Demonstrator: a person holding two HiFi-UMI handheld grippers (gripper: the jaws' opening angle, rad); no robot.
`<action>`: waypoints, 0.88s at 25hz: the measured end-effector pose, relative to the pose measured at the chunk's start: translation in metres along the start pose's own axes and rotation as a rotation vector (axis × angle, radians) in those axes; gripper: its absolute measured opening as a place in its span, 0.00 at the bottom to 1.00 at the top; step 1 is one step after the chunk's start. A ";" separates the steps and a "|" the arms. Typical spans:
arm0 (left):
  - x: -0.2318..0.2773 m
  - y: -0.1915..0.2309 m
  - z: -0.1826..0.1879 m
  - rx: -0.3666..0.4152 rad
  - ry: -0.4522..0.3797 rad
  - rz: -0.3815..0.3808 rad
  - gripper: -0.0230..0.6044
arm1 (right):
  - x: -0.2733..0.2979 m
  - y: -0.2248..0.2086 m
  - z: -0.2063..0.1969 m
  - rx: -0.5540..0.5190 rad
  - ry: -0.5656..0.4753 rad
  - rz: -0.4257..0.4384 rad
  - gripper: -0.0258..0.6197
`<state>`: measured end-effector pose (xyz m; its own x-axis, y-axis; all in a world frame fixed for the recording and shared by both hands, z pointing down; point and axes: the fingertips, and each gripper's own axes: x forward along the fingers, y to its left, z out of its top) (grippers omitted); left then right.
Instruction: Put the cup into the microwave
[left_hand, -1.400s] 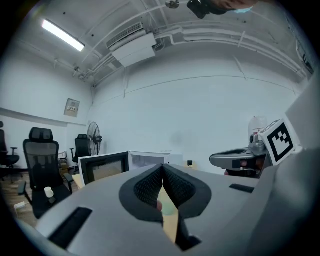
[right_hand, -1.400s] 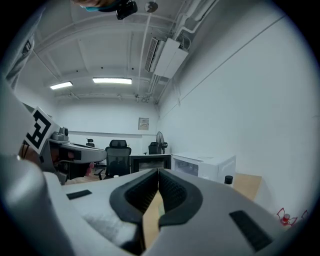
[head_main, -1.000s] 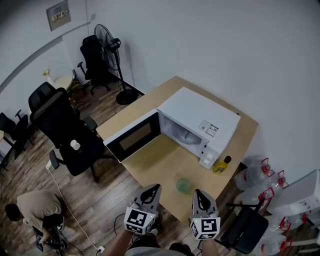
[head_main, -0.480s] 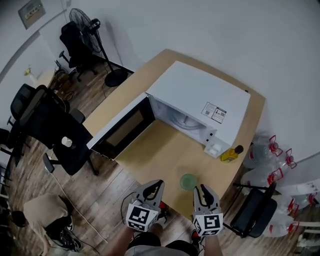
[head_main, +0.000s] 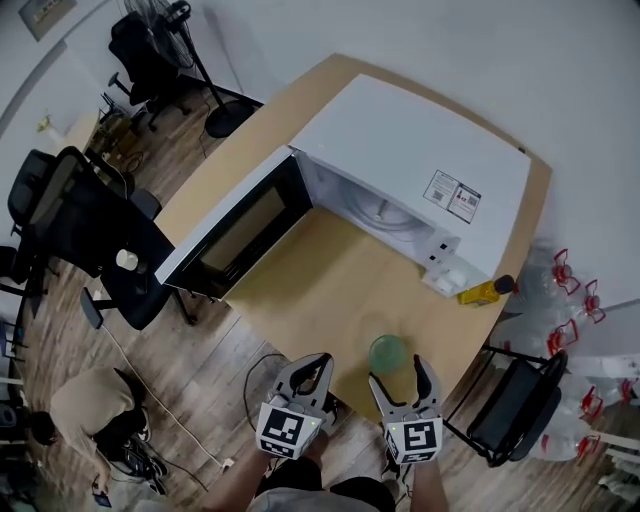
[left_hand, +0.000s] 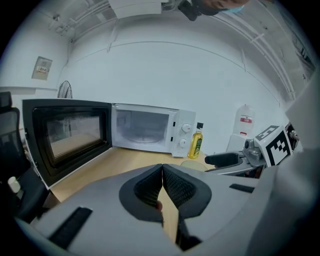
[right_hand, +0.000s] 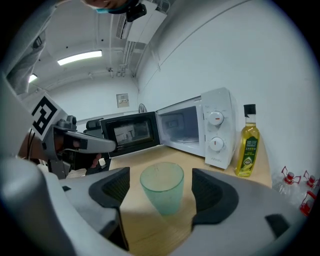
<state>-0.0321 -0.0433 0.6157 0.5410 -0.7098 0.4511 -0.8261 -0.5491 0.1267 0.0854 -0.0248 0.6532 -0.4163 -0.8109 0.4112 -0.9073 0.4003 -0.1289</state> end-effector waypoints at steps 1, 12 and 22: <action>0.001 0.001 -0.003 0.000 0.003 0.000 0.07 | 0.003 0.001 -0.004 -0.006 0.007 0.003 0.61; 0.011 0.013 -0.031 -0.004 0.042 -0.003 0.07 | 0.030 -0.007 -0.031 -0.004 0.037 -0.052 0.61; 0.009 0.027 -0.036 -0.010 0.043 0.020 0.07 | 0.045 -0.007 -0.029 -0.020 0.035 -0.062 0.61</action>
<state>-0.0555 -0.0487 0.6553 0.5176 -0.7007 0.4910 -0.8382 -0.5304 0.1266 0.0749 -0.0519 0.6993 -0.3568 -0.8190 0.4493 -0.9296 0.3587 -0.0842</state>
